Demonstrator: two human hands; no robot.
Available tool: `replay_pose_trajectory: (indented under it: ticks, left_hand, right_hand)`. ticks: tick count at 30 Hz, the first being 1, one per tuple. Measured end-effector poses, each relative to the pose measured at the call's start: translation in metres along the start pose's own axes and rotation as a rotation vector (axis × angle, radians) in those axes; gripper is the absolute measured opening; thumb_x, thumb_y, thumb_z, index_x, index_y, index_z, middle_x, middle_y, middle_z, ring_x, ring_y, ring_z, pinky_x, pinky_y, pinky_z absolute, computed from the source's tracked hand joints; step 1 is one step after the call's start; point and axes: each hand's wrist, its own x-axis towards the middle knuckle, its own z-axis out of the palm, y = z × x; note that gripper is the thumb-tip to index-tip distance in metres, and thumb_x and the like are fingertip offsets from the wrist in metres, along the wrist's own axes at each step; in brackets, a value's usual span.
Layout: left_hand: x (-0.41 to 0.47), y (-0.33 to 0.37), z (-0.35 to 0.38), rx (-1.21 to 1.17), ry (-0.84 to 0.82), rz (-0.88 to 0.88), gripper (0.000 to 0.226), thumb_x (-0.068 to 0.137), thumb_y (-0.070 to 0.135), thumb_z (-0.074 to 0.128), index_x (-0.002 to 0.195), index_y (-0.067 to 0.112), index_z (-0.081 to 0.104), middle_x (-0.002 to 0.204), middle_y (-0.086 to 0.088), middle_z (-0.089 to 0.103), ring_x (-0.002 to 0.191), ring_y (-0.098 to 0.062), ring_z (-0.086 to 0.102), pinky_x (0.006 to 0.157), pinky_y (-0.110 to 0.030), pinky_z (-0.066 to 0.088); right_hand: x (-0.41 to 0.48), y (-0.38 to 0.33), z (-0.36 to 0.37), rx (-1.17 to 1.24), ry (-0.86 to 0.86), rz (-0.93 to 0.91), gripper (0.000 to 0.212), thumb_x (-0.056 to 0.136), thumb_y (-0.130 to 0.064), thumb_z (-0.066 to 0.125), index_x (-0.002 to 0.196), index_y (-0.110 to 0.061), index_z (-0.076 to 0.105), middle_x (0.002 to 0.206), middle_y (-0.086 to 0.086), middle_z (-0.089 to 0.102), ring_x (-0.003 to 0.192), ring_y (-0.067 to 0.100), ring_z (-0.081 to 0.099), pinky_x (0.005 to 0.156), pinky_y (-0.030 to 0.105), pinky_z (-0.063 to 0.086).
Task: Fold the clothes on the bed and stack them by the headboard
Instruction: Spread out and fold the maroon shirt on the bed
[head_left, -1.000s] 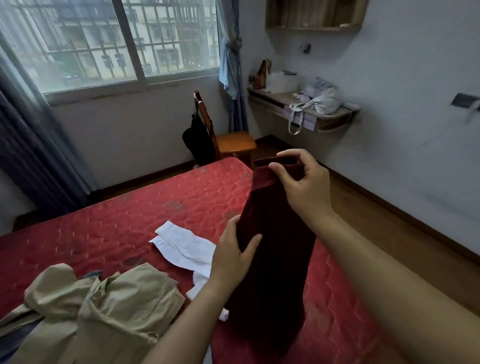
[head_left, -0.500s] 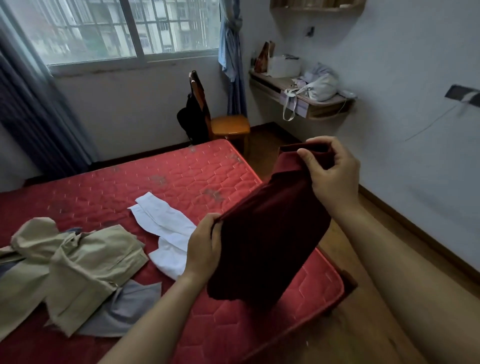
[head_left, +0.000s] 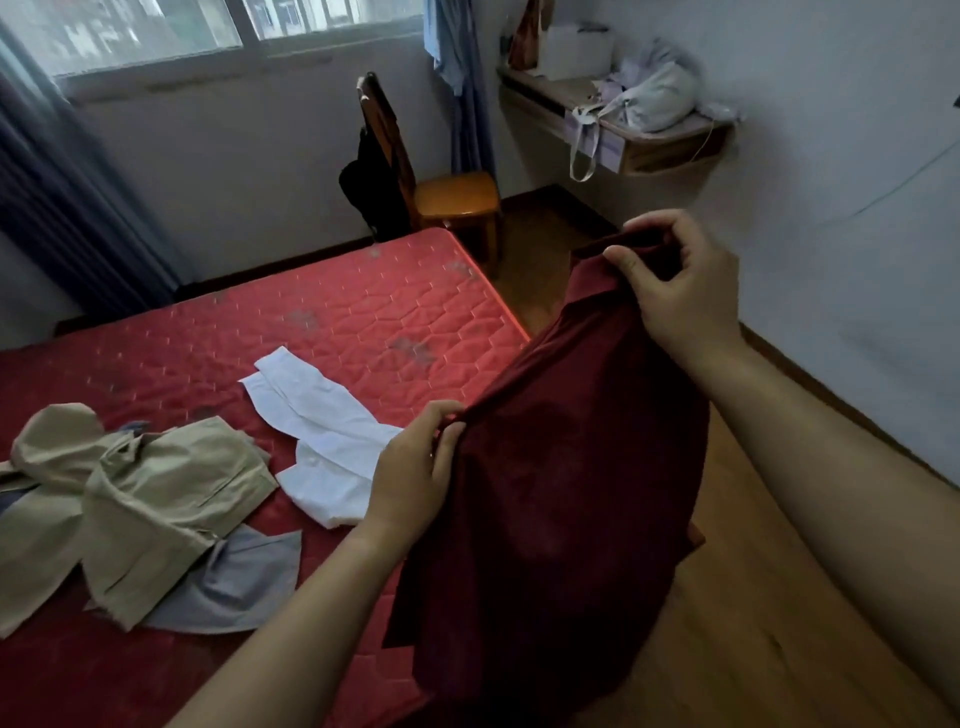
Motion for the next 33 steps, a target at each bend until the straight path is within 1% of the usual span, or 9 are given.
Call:
replay_pose_trajectory:
  ticks: [7, 13, 16, 18, 21, 24, 28, 30, 33]
  left_hand:
    - [0.046, -0.125, 0.095, 0.033, -0.127, -0.228, 0.024, 0.094, 0.017, 0.051, 0.101, 0.041, 0.050, 0.081, 0.032, 0.059, 0.076, 0.013, 0.055, 0.068, -0.006, 0.038]
    - [0.115, -0.279, 0.181, 0.086, -0.093, -0.392, 0.020, 0.094, 0.020, 0.049, 0.101, 0.038, 0.051, 0.079, 0.032, 0.057, 0.073, 0.005, 0.054, 0.066, -0.013, 0.038]
    - [0.149, -0.357, 0.221, 0.066, -0.052, -0.518, 0.020, 0.093, 0.021, 0.052, 0.110, 0.032, 0.052, 0.084, 0.020, 0.060, 0.079, -0.004, 0.060, 0.069, -0.022, 0.042]
    - [0.153, -0.404, 0.243, 0.091, -0.095, -0.598, 0.031, 0.092, 0.022, 0.054, 0.123, 0.024, 0.049, 0.100, 0.009, 0.061, 0.094, -0.013, 0.060, 0.080, -0.030, 0.046]
    - [0.128, -0.456, 0.265, 0.204, -0.150, -0.674, 0.036, 0.092, 0.024, 0.053, 0.127, 0.019, 0.049, 0.114, 0.000, 0.060, 0.106, -0.018, 0.055, 0.090, -0.035, 0.044]
    - [0.095, -0.486, 0.277, 0.417, -0.179, -0.676, 0.033, 0.091, 0.028, 0.053, 0.123, 0.021, 0.055, 0.121, 0.001, 0.057, 0.115, -0.022, 0.051, 0.092, -0.041, 0.041]
    - [0.074, -0.511, 0.283, 0.670, -0.196, -0.748, 0.033, 0.090, 0.037, 0.054, 0.123, 0.032, 0.054, 0.140, 0.001, 0.042, 0.132, -0.023, 0.032, 0.100, -0.057, 0.026]
    - [0.070, -0.524, 0.281, 0.703, -0.192, -0.817, 0.037, 0.091, 0.042, 0.048, 0.128, 0.037, 0.049, 0.149, 0.004, 0.030, 0.139, -0.021, 0.019, 0.103, -0.064, 0.017]
    - [0.072, -0.543, 0.275, 0.702, -0.141, -0.839, 0.040, 0.091, 0.045, 0.046, 0.130, 0.038, 0.046, 0.151, 0.007, 0.024, 0.141, -0.020, 0.012, 0.103, -0.067, 0.013]
  right_hand:
    - [0.017, 0.159, 0.119, -0.116, -0.240, 0.166, 0.022, 0.081, -0.036, 0.069, 0.099, -0.024, 0.063, 0.089, -0.017, 0.060, 0.086, -0.004, 0.055, 0.074, 0.002, 0.040]
    - [0.048, 0.321, 0.274, -0.127, -0.383, 0.250, 0.023, 0.080, -0.033, 0.071, 0.096, -0.019, 0.064, 0.089, -0.011, 0.061, 0.085, 0.004, 0.057, 0.072, 0.001, 0.035]
    - [0.063, 0.396, 0.355, -0.159, -0.382, 0.327, 0.036, 0.081, -0.040, 0.068, 0.107, -0.017, 0.059, 0.099, -0.006, 0.060, 0.092, 0.008, 0.055, 0.075, 0.009, 0.035]
    - [0.047, 0.437, 0.397, -0.215, -0.422, 0.356, 0.052, 0.084, -0.043, 0.064, 0.122, -0.010, 0.050, 0.117, 0.004, 0.055, 0.106, 0.016, 0.052, 0.087, 0.018, 0.037]
    - [-0.026, 0.470, 0.431, -0.266, -0.609, 0.305, 0.061, 0.088, -0.042, 0.058, 0.132, -0.003, 0.042, 0.136, 0.015, 0.040, 0.127, 0.026, 0.038, 0.107, 0.034, 0.030]
    - [-0.114, 0.482, 0.439, -0.331, -0.769, 0.290, 0.060, 0.088, -0.047, 0.053, 0.136, -0.013, 0.042, 0.144, 0.009, 0.034, 0.133, 0.027, 0.031, 0.109, 0.046, 0.028]
    - [-0.175, 0.494, 0.449, -0.483, -0.937, 0.335, 0.063, 0.088, -0.057, 0.041, 0.143, -0.029, 0.029, 0.154, 0.000, 0.010, 0.142, 0.023, 0.006, 0.111, 0.058, 0.010]
    - [-0.181, 0.498, 0.456, -0.488, -0.925, 0.365, 0.063, 0.088, -0.058, 0.039, 0.143, -0.031, 0.029, 0.154, 0.000, 0.010, 0.142, 0.023, 0.005, 0.110, 0.060, 0.008]
    - [-0.172, 0.505, 0.464, -0.452, -0.781, 0.368, 0.061, 0.087, -0.059, 0.037, 0.140, -0.029, 0.037, 0.152, 0.004, 0.021, 0.140, 0.027, 0.014, 0.109, 0.061, 0.014]
